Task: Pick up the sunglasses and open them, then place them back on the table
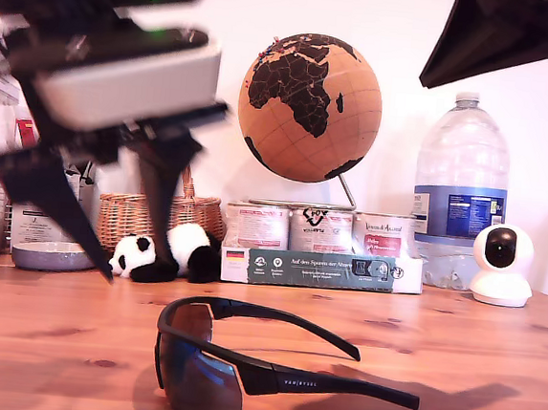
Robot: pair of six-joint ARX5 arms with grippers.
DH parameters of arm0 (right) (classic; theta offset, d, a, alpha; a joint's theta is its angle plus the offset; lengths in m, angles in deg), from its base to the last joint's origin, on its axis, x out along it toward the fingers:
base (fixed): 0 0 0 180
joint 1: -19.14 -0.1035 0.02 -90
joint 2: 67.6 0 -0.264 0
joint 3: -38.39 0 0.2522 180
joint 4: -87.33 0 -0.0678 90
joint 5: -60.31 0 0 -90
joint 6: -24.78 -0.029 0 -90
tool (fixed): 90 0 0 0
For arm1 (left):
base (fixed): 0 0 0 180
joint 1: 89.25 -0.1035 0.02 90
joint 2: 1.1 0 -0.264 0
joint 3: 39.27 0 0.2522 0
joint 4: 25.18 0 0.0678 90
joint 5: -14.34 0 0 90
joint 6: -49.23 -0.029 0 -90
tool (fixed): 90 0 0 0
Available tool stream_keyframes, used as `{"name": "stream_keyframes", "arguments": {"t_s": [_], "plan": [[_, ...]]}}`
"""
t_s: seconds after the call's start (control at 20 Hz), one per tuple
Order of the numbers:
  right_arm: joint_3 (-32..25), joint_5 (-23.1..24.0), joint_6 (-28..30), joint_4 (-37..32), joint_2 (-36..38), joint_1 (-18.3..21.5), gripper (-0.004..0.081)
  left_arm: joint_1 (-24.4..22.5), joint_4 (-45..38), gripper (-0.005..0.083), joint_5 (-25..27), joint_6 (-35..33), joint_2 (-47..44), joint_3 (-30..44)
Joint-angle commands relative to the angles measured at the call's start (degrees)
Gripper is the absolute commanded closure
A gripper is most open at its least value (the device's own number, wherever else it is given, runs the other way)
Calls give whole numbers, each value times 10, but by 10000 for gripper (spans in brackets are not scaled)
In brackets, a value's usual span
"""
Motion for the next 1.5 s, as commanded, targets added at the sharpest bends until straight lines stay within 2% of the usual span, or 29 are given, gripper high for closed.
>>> {"name": "stream_keyframes", "arguments": {"t_s": [0.0, 0.1, 0.15, 0.2, 0.25, 0.3, 0.4, 0.5, 0.7, 0.95, 1.1, 1.2, 1.45], "plan": [[-9, 0, -1, -9, 1, -2, 780, 0, 3, 796, 16, 108, -20, -10], [-9, 9, 1, -20, 1, -2, 780, 0, 1, 788, 29, 241, -37, -10], [-9, 26, 4, -22, 1, 3, 780, 0, -7, 788, 15, 300, -41, -10], [-9, 44, 4, -22, 1, 10, 780, -5, -18, 788, 8, 416, -41, -10], [-9, 55, 5, -23, 1, 21, 780, -14, -24, 788, -7, 530, -43, -10], [-9, 61, 7, -23, 1, 32, 780, -27, -30, 788, -32, 603, -44, -10], [-11, 63, 15, -25, 1, 58, 780, -56, -60, 788, -94, 688, -45, -9], [-20, 63, 15, -32, 1, 86, 780, -84, -114, 788, -128, 727, -45, -3], [-58, 63, 8, -63, 3, 138, 780, -141, -196, 788, -151, 760, -57, 29], [-119, 66, -5, -97, 51, 188, 780, -254, -265, 788, -196, 789, -110, 111], [-149, 80, -18, -98, 108, 197, 780, -325, -299, 788, -222, 829, -185, 174], [-173, 78, -17, -102, 154, 196, 780, -353, -315, 788, -228, 850, -248, 215], [-222, 79, 1, -96, 274, 196, 780, -369, -323, 788, -213, 893, -423, 287]]}}
